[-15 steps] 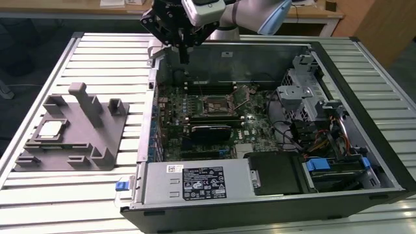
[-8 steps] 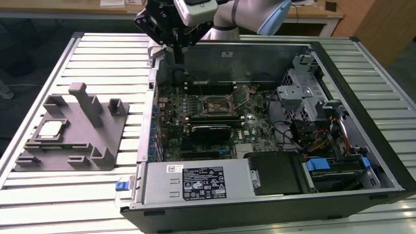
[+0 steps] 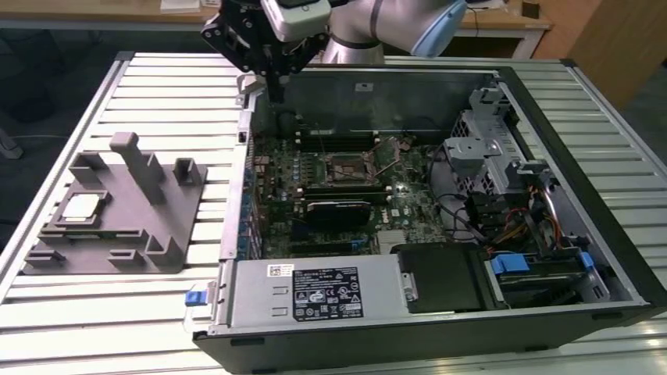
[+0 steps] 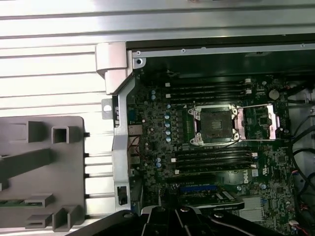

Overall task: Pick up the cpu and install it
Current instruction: 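Reach for the cpu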

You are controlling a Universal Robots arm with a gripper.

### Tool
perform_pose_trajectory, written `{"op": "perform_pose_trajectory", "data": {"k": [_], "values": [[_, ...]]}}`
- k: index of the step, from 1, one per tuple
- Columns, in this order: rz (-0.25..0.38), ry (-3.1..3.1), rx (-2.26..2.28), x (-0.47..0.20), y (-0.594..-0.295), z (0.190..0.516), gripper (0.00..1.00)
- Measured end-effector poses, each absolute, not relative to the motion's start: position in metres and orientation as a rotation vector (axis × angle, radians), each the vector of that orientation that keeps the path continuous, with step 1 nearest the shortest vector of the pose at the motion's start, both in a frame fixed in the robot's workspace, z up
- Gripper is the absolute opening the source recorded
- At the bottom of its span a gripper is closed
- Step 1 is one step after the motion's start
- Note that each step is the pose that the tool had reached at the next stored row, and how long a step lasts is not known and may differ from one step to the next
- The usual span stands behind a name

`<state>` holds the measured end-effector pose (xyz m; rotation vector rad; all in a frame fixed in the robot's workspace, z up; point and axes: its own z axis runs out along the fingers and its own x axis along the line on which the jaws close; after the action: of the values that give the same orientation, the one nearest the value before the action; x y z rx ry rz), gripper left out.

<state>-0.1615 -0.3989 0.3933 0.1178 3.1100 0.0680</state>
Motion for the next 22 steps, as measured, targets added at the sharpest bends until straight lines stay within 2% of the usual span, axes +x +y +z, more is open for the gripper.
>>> {"op": "perform_pose_trajectory", "data": {"k": [22], "values": [[0.069, 3.104, 0.118, -0.202, -0.399, 0.393, 0.11]]}}
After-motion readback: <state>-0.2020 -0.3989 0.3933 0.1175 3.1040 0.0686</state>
